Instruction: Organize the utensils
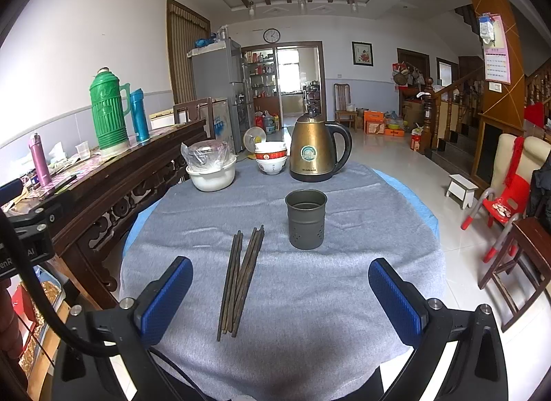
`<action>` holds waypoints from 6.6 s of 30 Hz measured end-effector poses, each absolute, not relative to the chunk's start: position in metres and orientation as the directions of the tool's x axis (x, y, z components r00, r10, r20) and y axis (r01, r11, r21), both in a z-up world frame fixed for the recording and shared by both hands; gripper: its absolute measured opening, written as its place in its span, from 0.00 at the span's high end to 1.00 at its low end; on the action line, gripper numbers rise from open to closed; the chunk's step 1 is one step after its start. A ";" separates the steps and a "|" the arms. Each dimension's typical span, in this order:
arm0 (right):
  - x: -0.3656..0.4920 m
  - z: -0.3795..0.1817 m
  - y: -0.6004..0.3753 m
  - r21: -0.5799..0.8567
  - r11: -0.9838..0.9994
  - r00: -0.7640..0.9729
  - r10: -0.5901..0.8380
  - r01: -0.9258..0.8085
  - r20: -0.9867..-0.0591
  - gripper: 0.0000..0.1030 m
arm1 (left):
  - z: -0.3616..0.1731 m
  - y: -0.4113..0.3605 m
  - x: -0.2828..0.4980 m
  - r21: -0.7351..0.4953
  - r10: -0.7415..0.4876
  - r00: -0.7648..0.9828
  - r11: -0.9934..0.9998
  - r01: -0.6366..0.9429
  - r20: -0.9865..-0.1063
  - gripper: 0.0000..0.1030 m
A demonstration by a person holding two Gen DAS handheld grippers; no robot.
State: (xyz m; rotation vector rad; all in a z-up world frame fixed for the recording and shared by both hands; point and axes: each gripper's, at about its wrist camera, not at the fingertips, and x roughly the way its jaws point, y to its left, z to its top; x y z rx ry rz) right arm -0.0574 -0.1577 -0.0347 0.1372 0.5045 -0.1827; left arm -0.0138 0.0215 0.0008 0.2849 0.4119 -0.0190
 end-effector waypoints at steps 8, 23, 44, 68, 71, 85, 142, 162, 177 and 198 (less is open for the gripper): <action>-0.041 -0.051 -0.161 0.109 0.978 0.847 -0.095 0.177 -0.523 0.00 | -0.017 0.021 0.014 0.212 -0.043 0.877 0.964 0.162 -0.478 0.00; 0.100 -0.145 -0.194 0.357 0.934 0.639 0.271 0.006 -0.720 0.43 | -0.141 0.034 0.150 -0.133 -0.277 0.497 0.943 0.306 -0.822 0.07; 0.178 -0.227 -0.197 0.518 0.853 0.474 0.432 0.062 -0.767 0.85 | -0.200 -0.032 0.227 -0.343 -0.426 0.214 0.877 0.335 -0.879 0.54; 0.145 -0.227 -0.232 0.499 0.849 0.455 0.380 0.174 -0.805 0.90 | -0.214 -0.035 0.251 -0.319 -0.392 0.170 0.884 0.342 -0.904 0.75; 0.150 -0.223 -0.228 0.451 0.875 0.443 0.338 0.178 -0.831 0.88 | -0.214 -0.031 0.253 -0.308 -0.380 0.159 0.885 0.349 -0.911 0.75; 0.194 -0.219 -0.219 0.342 0.919 0.428 0.233 0.196 -0.873 0.81 | -0.212 -0.019 0.279 -0.342 -0.381 0.110 0.901 0.266 -0.918 0.65; 0.217 -0.047 -0.319 0.357 0.919 0.978 -0.106 0.165 -0.180 0.94 | -0.014 -0.159 0.293 -0.293 -0.565 0.538 0.809 0.510 -0.625 0.94; 0.135 -0.074 -0.343 0.507 0.860 0.966 0.076 0.063 -0.248 0.27 | -0.040 -0.091 0.260 -0.244 -0.495 0.503 0.841 0.484 -0.709 0.51; 0.101 -0.129 -0.271 0.460 0.888 0.859 0.252 -0.022 -0.445 0.62 | -0.138 -0.020 0.252 -0.282 -0.379 0.388 0.916 0.286 -0.840 0.51; 0.136 -0.190 -0.261 0.513 0.857 0.749 0.315 0.038 -0.582 0.62 | -0.205 -0.062 0.258 -0.259 -0.373 0.268 0.889 0.377 -0.889 0.51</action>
